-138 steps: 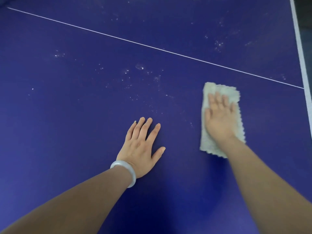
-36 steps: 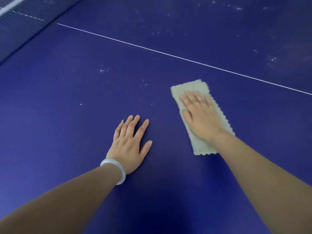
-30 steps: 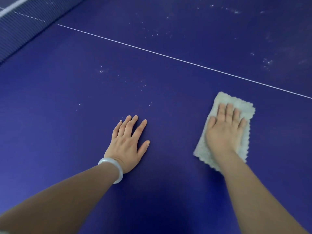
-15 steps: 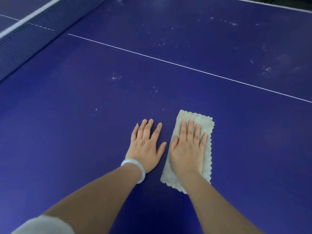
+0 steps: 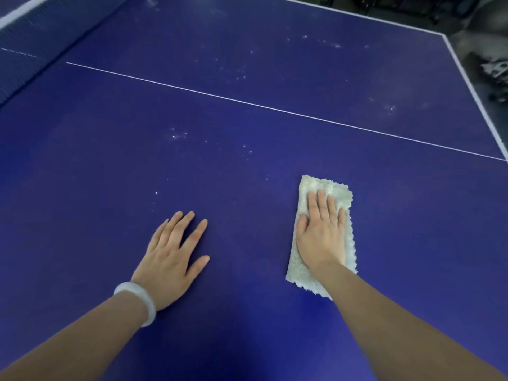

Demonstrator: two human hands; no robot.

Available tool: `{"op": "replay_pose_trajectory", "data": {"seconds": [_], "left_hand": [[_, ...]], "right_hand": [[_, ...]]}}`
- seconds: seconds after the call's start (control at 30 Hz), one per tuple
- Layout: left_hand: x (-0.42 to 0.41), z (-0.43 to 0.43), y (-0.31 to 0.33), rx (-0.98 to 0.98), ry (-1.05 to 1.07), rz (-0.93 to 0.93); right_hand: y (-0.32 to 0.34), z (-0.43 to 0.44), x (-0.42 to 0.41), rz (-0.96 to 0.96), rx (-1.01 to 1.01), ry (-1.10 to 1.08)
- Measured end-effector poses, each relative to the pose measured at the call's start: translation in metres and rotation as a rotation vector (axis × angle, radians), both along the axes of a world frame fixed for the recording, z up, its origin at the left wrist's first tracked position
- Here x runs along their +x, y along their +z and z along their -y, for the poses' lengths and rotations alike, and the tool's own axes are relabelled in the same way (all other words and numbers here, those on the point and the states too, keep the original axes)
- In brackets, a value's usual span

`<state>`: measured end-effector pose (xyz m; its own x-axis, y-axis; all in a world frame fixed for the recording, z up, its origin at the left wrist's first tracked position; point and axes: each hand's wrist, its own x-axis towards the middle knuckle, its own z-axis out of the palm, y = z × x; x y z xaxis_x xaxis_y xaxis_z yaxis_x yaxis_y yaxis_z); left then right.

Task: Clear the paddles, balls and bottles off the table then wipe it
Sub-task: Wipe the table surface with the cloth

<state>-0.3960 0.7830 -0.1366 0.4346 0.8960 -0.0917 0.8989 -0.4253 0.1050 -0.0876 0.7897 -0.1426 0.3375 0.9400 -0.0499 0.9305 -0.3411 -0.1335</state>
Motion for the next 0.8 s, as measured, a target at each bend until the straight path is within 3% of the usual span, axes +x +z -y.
{"op": "replay_pose_trajectory", "data": {"seconds": [0.3,0.5,0.63,0.8], "left_hand": [[-0.007,-0.002,-0.005,-0.004,-0.01,-0.019],[-0.007,-0.002,-0.004,-0.013,-0.008,-0.011],[-0.007,-0.003,-0.003,-0.024,-0.009,-0.014],[-0.007,-0.002,-0.003,-0.031,-0.015,-0.014]], "right_hand": [[-0.002,-0.012,0.007,-0.038,-0.026,-0.307],[0.007,-0.057,0.027,-0.043,-0.059,-0.355],[0.005,-0.109,0.005,-0.039,-0.065,-0.233],[0.001,-0.093,-0.057,-0.035,-0.043,0.201]]}}
